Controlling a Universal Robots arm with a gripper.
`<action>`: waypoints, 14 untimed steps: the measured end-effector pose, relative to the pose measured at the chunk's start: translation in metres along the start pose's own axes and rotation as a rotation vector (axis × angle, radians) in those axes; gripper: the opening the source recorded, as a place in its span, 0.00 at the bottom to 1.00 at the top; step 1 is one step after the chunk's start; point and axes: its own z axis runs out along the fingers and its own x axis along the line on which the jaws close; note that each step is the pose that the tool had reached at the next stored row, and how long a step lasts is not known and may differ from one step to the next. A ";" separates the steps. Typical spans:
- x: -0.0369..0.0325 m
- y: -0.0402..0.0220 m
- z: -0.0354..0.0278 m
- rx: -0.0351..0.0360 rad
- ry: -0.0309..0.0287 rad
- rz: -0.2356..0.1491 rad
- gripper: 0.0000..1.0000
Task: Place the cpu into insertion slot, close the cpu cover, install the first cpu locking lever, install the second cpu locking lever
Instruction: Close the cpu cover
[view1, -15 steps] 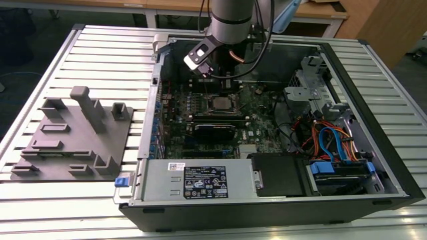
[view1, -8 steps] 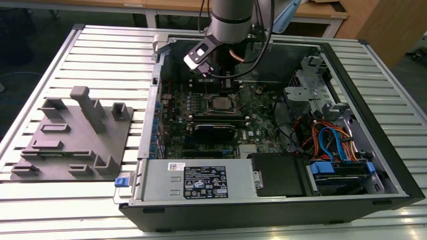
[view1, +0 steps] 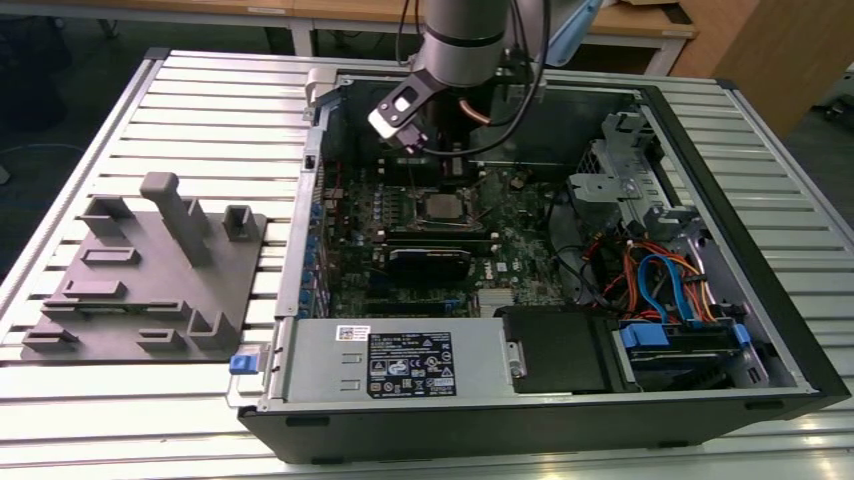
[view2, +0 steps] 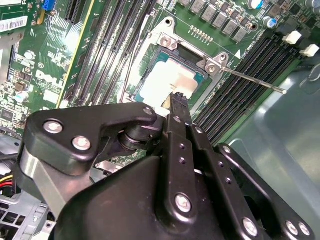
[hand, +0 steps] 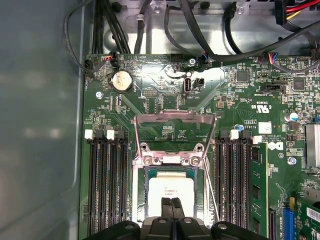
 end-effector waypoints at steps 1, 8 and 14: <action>0.0000 0.0007 0.0000 0.0028 -0.0001 0.000 0.10; 0.0000 0.0023 0.0001 0.0099 -0.0001 0.000 0.10; 0.0001 0.0024 -0.0022 0.0100 -0.0002 0.000 0.10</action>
